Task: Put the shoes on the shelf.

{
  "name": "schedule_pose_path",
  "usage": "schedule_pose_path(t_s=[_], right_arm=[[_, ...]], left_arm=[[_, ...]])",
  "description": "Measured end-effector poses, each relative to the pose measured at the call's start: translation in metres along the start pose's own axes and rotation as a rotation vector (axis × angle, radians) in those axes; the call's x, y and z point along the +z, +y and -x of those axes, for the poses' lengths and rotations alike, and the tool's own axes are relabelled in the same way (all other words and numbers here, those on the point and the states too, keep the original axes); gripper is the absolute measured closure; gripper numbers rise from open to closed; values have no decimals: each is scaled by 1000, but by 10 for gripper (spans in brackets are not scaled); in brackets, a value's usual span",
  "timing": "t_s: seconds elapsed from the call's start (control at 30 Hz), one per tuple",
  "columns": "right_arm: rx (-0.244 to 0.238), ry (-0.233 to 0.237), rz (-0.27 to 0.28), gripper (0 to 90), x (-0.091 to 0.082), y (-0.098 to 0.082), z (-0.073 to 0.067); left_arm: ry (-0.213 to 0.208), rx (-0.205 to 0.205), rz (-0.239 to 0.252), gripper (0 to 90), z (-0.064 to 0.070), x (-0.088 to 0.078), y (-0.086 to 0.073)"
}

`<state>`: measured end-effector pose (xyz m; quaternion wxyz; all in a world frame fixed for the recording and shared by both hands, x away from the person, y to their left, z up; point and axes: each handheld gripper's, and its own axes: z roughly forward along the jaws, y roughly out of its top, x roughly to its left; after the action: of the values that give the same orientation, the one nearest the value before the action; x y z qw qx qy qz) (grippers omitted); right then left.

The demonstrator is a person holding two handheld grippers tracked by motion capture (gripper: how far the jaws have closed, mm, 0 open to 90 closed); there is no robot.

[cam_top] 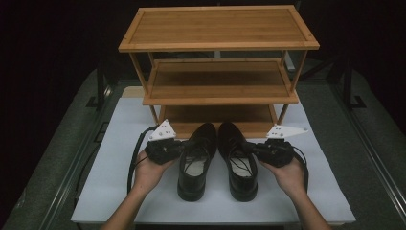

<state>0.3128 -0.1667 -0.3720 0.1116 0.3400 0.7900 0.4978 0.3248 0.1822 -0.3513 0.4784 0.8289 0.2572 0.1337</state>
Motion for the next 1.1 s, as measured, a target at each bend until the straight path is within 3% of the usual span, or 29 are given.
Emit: schedule_pose_path(t_s=[0.27, 0.63, 0.9, 1.1], right_arm=[[-4, -25, 37, 869, 10, 21, 25], [-15, -97, 42, 868, 42, 40, 58], [1, -138, 57, 867, 66, 41, 66], [3, -123, 32, 866, 78, 32, 64]], left_arm=[[45, 6, 26, 885, -20, 16, 20], [134, -35, 83, 885, -52, 59, 28], [188, -49, 73, 884, -60, 85, 21], [160, -41, 65, 881, -56, 87, 12]])
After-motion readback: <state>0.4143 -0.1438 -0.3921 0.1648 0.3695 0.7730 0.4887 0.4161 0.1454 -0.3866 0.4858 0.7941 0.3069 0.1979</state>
